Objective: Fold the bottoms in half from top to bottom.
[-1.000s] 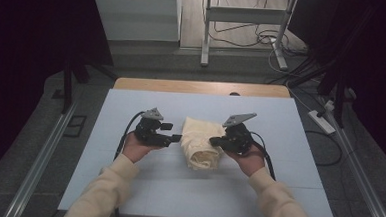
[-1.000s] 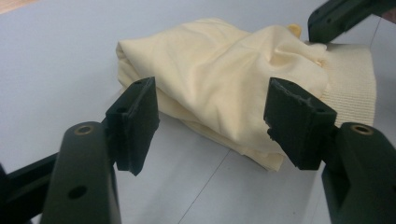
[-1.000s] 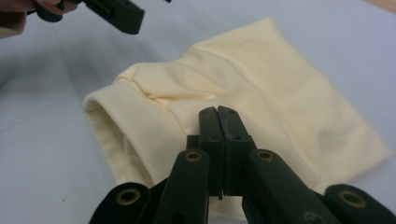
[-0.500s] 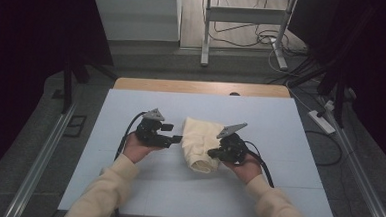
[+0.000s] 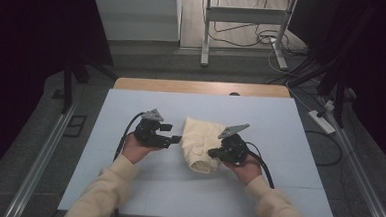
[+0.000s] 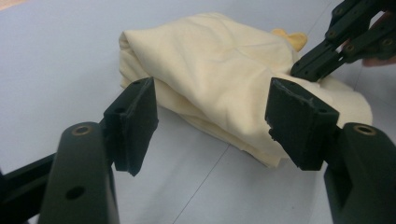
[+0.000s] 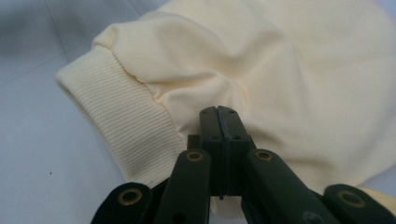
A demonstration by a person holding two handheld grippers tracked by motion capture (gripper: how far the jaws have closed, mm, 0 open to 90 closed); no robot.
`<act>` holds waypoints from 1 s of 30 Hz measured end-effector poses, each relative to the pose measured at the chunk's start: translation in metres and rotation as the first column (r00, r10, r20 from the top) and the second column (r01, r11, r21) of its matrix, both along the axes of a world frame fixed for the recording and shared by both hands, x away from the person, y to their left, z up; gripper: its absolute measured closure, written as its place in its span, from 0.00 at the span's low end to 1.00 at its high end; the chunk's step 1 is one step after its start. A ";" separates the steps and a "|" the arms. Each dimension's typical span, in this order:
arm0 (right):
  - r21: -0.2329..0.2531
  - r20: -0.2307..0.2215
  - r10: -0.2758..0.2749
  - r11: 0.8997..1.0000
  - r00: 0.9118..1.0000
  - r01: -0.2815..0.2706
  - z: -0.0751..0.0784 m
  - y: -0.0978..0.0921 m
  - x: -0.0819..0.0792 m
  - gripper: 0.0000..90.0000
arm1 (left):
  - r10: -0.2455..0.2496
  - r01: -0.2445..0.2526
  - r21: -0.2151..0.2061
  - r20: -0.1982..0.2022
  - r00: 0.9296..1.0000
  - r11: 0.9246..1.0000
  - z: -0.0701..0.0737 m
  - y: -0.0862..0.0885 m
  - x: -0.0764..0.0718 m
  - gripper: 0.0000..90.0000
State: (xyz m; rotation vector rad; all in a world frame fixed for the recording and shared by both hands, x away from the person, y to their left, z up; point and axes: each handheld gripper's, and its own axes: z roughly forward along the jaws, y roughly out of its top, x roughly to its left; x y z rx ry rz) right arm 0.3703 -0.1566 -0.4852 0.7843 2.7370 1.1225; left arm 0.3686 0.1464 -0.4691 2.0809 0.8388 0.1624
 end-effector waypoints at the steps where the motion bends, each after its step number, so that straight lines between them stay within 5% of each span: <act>1: 0.006 0.009 -0.006 1.000 1.000 0.006 0.003 -0.002 0.000 0.99 | 0.002 -0.002 0.000 0.001 1.000 1.000 0.000 0.000 0.000 0.37; 9: 0.003 0.035 -0.052 0.999 0.998 0.052 0.016 -0.026 -0.006 0.99 | 0.016 -0.016 -0.001 -0.003 1.000 1.000 -0.003 0.008 -0.010 0.38; 18: -0.004 0.026 -0.109 0.994 0.994 0.109 0.009 -0.058 -0.015 0.99 | 0.043 -0.044 0.016 0.006 0.999 0.999 -0.007 0.018 -0.029 0.37; 30: -0.005 0.079 -0.162 0.987 0.984 0.163 0.004 -0.094 -0.038 0.63 | 0.078 -0.079 0.052 0.008 0.997 0.996 -0.017 0.036 -0.064 0.34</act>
